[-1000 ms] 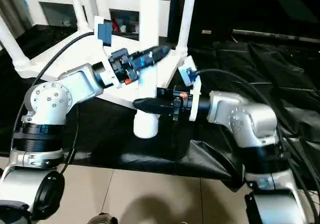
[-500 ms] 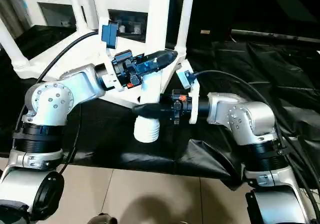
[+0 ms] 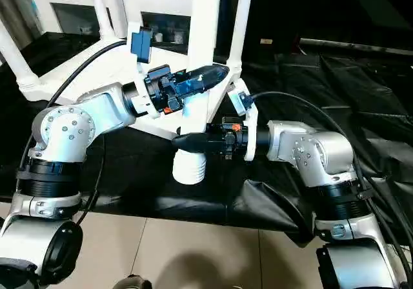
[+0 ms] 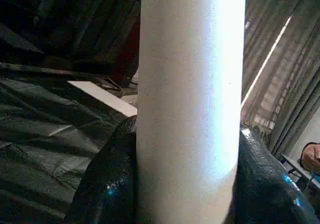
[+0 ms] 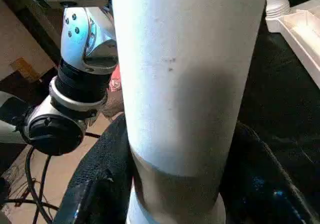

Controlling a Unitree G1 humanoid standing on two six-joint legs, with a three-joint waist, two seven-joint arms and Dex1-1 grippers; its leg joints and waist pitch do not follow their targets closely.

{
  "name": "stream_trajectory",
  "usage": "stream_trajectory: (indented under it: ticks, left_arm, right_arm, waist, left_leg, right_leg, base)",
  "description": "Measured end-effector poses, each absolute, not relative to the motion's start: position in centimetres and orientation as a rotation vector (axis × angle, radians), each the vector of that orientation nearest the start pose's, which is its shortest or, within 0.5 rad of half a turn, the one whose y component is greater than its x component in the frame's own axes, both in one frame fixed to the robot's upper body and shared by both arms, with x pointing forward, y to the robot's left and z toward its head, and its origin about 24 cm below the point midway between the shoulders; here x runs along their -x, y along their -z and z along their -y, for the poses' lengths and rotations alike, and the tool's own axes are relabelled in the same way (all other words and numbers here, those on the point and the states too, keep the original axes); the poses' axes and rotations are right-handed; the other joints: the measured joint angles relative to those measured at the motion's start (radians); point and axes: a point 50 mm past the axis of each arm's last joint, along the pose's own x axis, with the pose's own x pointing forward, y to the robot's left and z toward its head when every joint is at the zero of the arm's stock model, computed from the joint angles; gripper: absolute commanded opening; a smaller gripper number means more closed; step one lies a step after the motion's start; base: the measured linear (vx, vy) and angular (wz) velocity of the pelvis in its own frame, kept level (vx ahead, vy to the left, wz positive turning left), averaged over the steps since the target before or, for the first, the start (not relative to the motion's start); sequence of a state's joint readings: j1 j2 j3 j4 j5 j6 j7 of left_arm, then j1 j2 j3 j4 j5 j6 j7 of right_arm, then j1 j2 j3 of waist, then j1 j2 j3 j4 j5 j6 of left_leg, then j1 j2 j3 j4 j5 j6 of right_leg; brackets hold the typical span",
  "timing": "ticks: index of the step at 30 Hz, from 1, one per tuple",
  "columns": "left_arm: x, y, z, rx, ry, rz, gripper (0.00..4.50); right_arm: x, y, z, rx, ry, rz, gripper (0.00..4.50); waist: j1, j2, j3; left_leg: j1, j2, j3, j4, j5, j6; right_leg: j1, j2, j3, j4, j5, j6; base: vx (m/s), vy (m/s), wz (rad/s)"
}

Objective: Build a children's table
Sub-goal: Rotate table base

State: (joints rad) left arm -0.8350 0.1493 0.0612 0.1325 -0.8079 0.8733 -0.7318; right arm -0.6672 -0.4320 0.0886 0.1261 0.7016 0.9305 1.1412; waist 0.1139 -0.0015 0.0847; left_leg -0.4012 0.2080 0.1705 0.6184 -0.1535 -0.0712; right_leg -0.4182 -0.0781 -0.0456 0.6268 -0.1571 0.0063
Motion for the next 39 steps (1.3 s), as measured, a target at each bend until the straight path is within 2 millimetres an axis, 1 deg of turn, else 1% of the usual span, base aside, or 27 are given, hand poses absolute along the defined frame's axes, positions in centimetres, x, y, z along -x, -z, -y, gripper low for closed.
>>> stream_trajectory:
  ticks: [10,11,13,17,25,27,28,30,31,32,38,39]
  left_arm:
    - [-32.26,-21.52,-6.43,0.511,1.322,-0.062,1.88]
    - [-32.26,-21.52,-6.43,0.511,1.323,-0.062,1.88]
    - [-32.25,-21.53,-6.43,0.511,1.324,-0.062,1.88]
    - [-32.10,-21.39,-6.14,0.509,1.344,-0.069,1.88]
    - [-32.03,-21.28,-6.03,0.506,1.352,-0.074,1.88]
    - [-32.03,-21.29,-6.04,0.506,1.353,-0.074,1.88]
    - [-32.03,-21.29,-6.04,0.506,1.353,-0.074,1.88]
    - [-32.02,-21.29,-6.05,0.506,1.354,-0.074,1.88]
    - [-32.02,-21.29,-6.05,0.506,1.354,-0.074,1.88]
    - [-32.02,-21.29,-6.05,0.505,1.355,-0.074,1.88]
    - [-32.02,-21.29,-6.07,0.505,1.355,-0.074,1.86]
    - [-32.03,-21.28,-6.06,0.505,1.353,-0.074,2.42]
  right_arm:
    - [-30.28,-15.61,11.84,-0.350,-1.468,-0.364,1.91]
    - [-30.28,-15.60,11.81,-0.351,-1.469,-0.364,2.26]
    - [-30.29,-15.57,11.75,-0.355,-1.470,-0.364,2.61]
    - [-30.34,-15.58,11.41,-0.362,-1.469,-0.354,2.76]
    - [-30.32,-15.70,11.33,-0.366,-1.479,-0.345,2.76]
    - [-30.31,-15.70,11.33,-0.368,-1.481,-0.346,2.46]
    - [-30.30,-15.69,11.33,-0.369,-1.482,-0.347,2.46]
    - [-30.24,-15.68,11.32,-0.377,-1.488,-0.353,2.26]
    - [-30.24,-15.68,11.32,-0.377,-1.488,-0.354,2.26]
    - [-30.23,-15.68,11.33,-0.378,-1.489,-0.355,2.06]
    - [-30.22,-15.70,11.33,-0.379,-1.492,-0.354,1.93]
    - [-30.22,-15.70,11.33,-0.379,-1.492,-0.354,1.93]
  waist:
    - [0.000,0.000,0.000]
    - [0.000,0.000,0.000]
    - [0.000,0.000,0.000]
    - [0.000,0.000,0.000]
    - [0.000,0.000,0.000]
    - [0.000,0.000,0.000]
    - [0.000,0.000,0.000]
    - [0.000,0.000,0.000]
    - [0.000,0.000,0.000]
    - [0.000,0.000,0.000]
    - [0.000,0.000,0.000]
    - [0.000,0.000,0.000]
  left_leg:
    - [0.000,0.000,0.000,0.000,0.000,0.000]
    - [0.000,0.000,0.000,0.000,0.000,0.000]
    - [0.000,0.000,0.000,0.000,0.000,0.000]
    - [0.000,0.000,0.000,0.000,0.000,0.000]
    - [0.000,0.000,0.000,0.000,0.000,0.000]
    - [0.000,0.000,0.000,0.000,0.000,0.000]
    - [0.000,0.000,0.000,0.000,0.000,0.000]
    - [0.000,0.000,0.000,0.000,0.000,0.000]
    - [0.000,0.000,0.000,0.000,0.000,0.000]
    - [0.000,0.000,0.000,0.000,0.000,0.000]
    - [0.000,0.000,0.000,0.000,0.000,0.000]
    - [0.000,0.000,0.000,0.000,0.000,0.000]
  right_leg:
    - [0.000,0.000,0.000,0.000,0.001,-0.001]
    - [0.000,0.000,0.000,0.000,0.001,-0.001]
    - [0.000,0.000,0.000,0.000,0.001,-0.001]
    - [0.000,0.000,0.000,0.000,0.001,-0.001]
    - [0.000,0.000,0.000,0.000,0.001,-0.001]
    - [0.000,0.000,0.000,0.000,0.001,-0.001]
    - [0.000,0.000,0.000,0.000,0.001,-0.001]
    - [0.000,0.000,0.000,0.000,0.001,-0.001]
    - [0.000,0.000,0.000,0.000,0.001,-0.001]
    - [0.000,0.000,0.000,0.000,0.001,-0.001]
    - [0.000,0.000,0.000,0.000,0.001,-0.001]
    - [0.000,0.000,0.000,0.000,0.001,-0.001]
  base:
    - [0.000,0.000,0.00]
    - [0.000,0.000,0.00]
    - [0.000,0.000,0.00]
    - [0.000,0.000,0.00]
    - [0.000,0.000,0.00]
    - [0.000,0.000,0.00]
    - [0.000,0.000,0.00]
    - [0.000,0.000,0.00]
    - [0.000,0.000,0.00]
    - [0.000,0.000,0.00]
    - [0.000,0.000,0.00]
    - [0.000,0.000,0.00]
